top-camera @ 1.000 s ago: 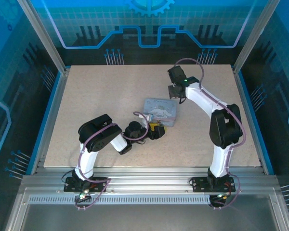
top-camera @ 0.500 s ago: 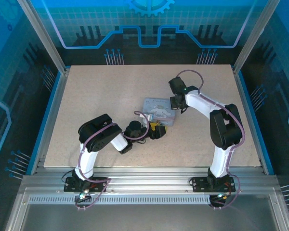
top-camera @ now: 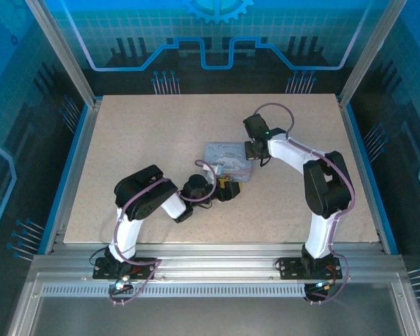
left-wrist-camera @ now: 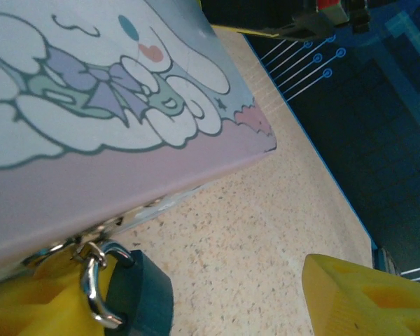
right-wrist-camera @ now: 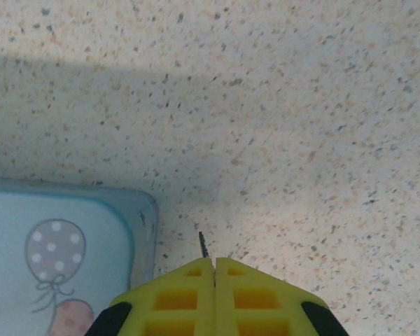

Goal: Unlock a padlock with a key

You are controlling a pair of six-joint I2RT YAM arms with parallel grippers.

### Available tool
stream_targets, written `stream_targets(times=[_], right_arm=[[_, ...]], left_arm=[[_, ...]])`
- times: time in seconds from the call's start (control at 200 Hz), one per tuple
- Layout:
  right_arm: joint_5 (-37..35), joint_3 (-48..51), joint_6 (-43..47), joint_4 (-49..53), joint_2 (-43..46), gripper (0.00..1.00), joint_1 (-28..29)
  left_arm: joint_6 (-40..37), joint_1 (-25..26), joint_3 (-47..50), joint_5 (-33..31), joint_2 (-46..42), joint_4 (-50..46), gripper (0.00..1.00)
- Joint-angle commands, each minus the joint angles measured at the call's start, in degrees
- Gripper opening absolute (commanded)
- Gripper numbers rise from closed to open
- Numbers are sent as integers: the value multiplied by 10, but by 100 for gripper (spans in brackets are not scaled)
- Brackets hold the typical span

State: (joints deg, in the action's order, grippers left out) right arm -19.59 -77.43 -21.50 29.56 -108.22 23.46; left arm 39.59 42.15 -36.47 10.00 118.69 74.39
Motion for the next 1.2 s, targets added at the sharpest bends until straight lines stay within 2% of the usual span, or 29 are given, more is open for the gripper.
stream_targets(times=[0.0, 0.26, 0.836, 0.901, 1.061, 1.196], right_arm=[[24, 9, -9, 10, 5, 0, 17], [19, 8, -9, 10, 9, 0, 24], [19, 7, -10, 5, 12, 0, 29], [19, 7, -8, 5, 16, 0, 28], [22, 17, -5, 2, 36, 0, 21], [20, 34, 3, 1, 68, 0, 15]], left_arm=[[12, -10, 22, 11, 12, 19, 64], [15, -22, 33, 26, -2, -16, 42], [-7, -38, 39, 33, -46, -119, 12], [-7, -40, 38, 36, -55, -136, 6], [-6, -42, 34, 34, -88, -195, 0], [8, -43, 24, 24, -120, -263, 0]])
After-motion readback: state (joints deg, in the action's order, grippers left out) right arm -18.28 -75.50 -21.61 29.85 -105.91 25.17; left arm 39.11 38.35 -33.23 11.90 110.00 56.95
